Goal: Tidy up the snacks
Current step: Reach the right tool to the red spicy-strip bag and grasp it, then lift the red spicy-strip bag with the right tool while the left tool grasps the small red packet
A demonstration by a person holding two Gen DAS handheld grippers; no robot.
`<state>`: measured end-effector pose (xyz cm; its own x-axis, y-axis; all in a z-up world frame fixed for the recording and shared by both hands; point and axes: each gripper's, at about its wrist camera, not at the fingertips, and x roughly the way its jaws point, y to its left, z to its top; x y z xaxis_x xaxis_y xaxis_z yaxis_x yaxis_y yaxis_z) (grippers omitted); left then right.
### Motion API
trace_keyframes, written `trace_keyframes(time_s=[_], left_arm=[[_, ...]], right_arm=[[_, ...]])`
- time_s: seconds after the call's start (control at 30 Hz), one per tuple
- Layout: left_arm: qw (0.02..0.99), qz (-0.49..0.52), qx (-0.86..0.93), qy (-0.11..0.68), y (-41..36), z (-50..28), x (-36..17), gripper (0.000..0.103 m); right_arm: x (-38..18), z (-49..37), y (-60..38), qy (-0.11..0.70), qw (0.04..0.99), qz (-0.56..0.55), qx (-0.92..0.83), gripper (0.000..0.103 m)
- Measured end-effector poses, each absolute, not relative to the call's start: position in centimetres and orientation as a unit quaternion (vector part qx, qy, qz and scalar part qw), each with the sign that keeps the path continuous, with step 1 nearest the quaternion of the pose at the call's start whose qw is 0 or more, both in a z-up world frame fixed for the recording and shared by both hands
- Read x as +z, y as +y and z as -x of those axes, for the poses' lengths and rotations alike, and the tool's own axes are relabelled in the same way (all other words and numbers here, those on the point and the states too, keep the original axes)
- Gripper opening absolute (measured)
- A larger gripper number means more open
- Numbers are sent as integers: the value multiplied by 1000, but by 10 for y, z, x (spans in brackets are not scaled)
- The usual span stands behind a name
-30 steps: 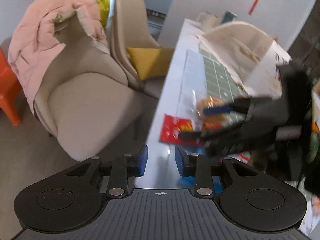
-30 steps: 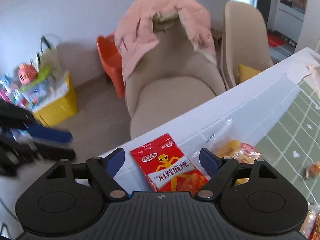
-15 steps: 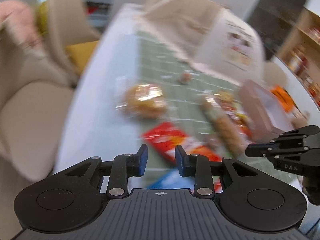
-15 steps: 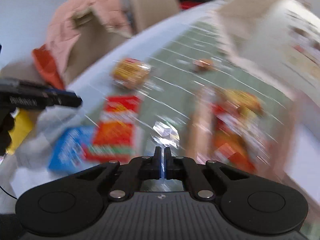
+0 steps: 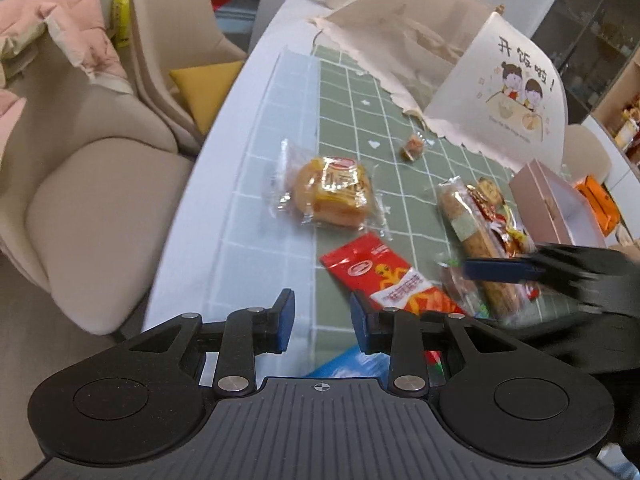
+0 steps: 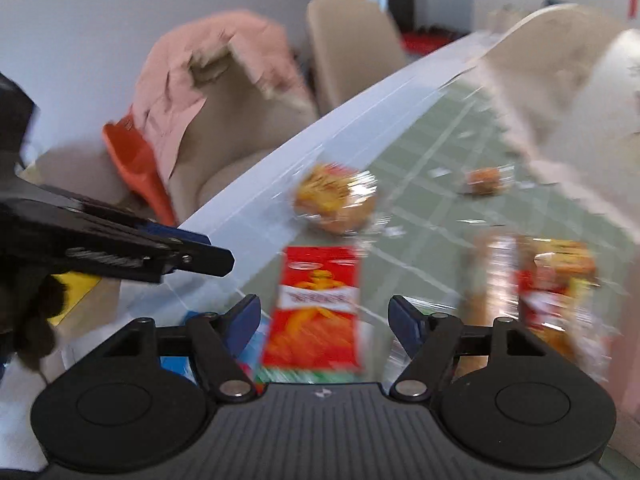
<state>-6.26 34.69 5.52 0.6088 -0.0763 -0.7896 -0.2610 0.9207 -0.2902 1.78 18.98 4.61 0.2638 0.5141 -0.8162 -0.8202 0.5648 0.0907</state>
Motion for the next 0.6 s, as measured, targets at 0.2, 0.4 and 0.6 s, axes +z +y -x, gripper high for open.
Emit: trace_keyframes(time_s=[0.2,0.4,0.6], left_arm=[[860,210,50,463,338,95,45,34],[845,238,21,478,307,96,24,34],[851,210,-97,472,242,81,39,34]], right_arm=[[49,-17,158,433,791,170,396,43],[71,-3,50,432,830,136,327,42],[52,3,-28,458,849,135,225,42]])
